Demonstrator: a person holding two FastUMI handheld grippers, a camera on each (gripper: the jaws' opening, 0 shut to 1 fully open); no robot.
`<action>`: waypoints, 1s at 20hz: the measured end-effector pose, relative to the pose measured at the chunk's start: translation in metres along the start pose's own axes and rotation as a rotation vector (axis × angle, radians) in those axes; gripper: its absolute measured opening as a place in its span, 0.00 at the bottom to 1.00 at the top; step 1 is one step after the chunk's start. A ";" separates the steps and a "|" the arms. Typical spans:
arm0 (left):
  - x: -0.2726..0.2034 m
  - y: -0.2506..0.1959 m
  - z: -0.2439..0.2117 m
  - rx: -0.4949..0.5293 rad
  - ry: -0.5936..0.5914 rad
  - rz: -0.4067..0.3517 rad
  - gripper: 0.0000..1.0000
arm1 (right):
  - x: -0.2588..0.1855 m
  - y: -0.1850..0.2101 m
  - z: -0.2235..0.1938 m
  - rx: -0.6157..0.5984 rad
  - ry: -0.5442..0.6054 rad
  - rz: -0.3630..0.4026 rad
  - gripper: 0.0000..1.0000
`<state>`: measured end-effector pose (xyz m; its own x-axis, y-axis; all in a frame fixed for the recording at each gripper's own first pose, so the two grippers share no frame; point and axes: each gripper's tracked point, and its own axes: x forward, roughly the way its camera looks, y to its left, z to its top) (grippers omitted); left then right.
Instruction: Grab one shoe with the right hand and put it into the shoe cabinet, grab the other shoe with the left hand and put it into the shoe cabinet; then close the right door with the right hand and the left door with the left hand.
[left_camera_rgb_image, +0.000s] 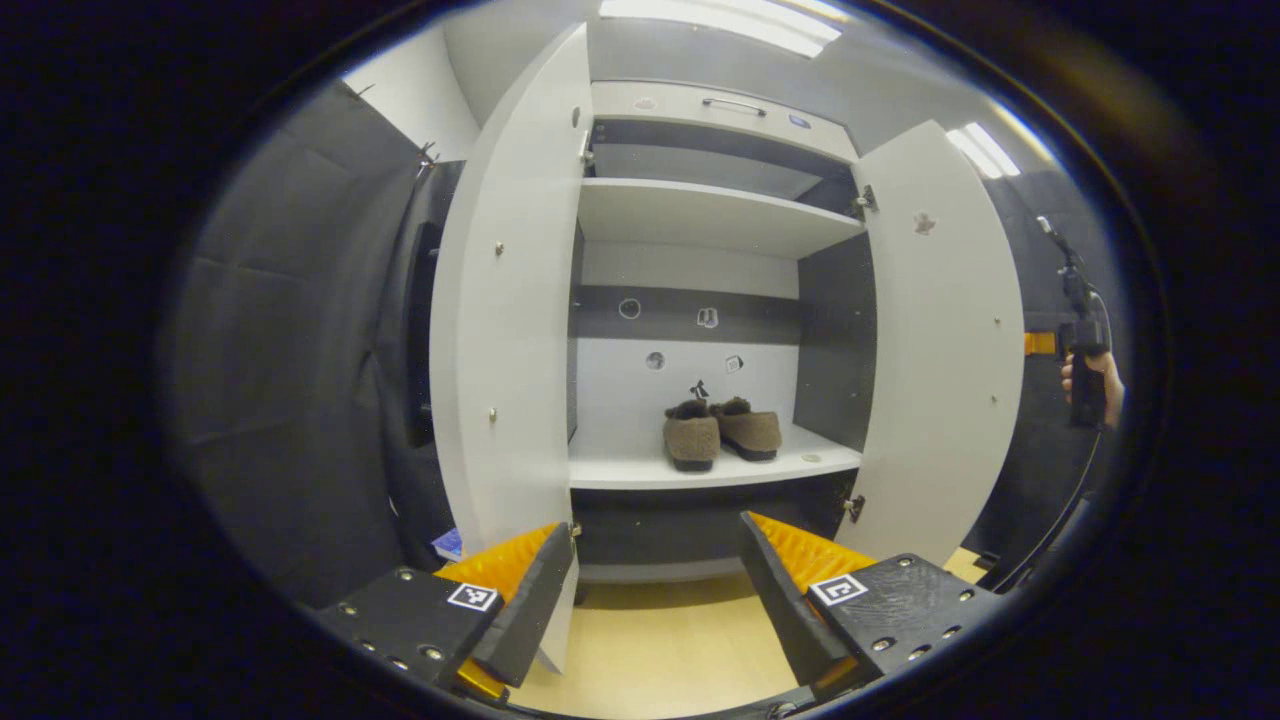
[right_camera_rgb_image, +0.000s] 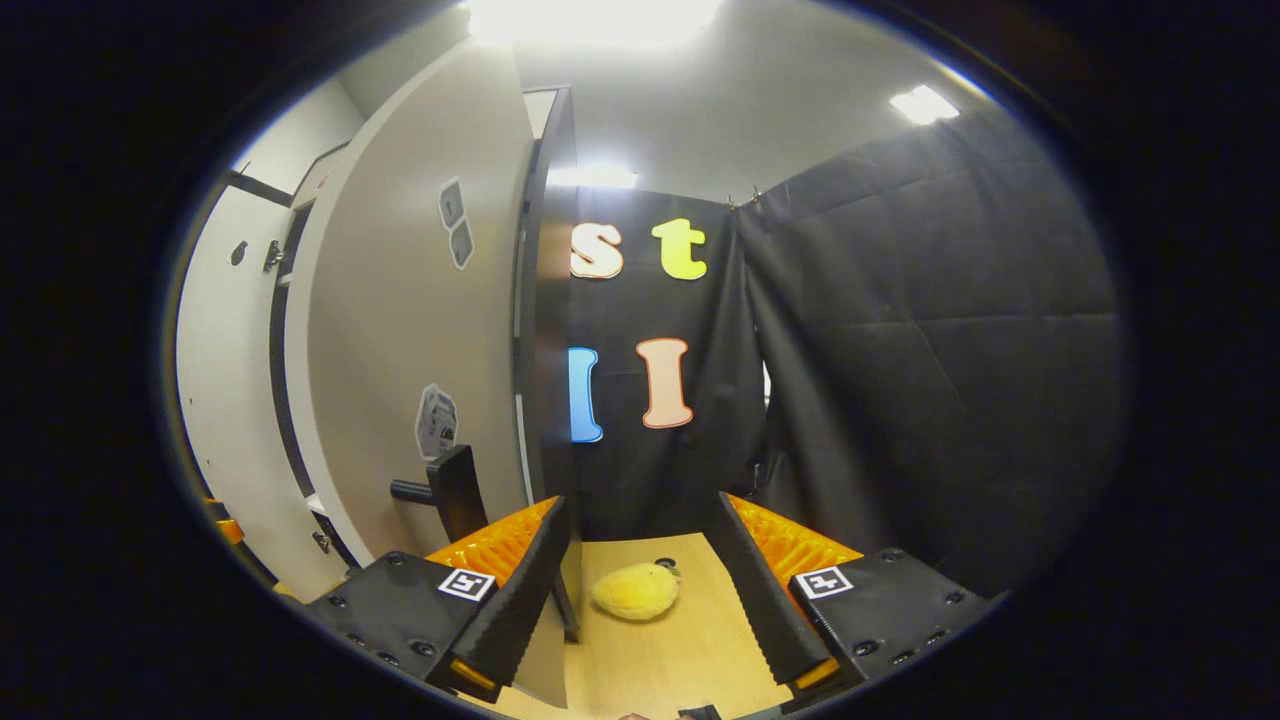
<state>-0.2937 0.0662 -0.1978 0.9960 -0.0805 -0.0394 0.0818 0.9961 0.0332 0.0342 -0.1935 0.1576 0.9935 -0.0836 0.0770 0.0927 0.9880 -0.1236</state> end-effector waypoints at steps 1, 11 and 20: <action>-0.001 -0.002 -0.001 0.000 -0.002 -0.010 0.96 | -0.001 0.002 -0.001 0.005 0.003 -0.003 0.93; 0.000 -0.025 -0.008 -0.032 0.001 -0.133 0.96 | -0.006 0.076 -0.004 0.045 -0.005 0.142 0.93; -0.015 -0.016 0.004 -0.034 -0.011 -0.100 0.96 | 0.017 0.181 0.004 0.021 -0.027 0.282 0.94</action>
<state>-0.3097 0.0510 -0.1941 0.9832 -0.1800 -0.0300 0.1799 0.9837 -0.0045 0.0678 -0.0155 0.1401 0.9777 0.1984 0.0691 -0.1890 0.9742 -0.1232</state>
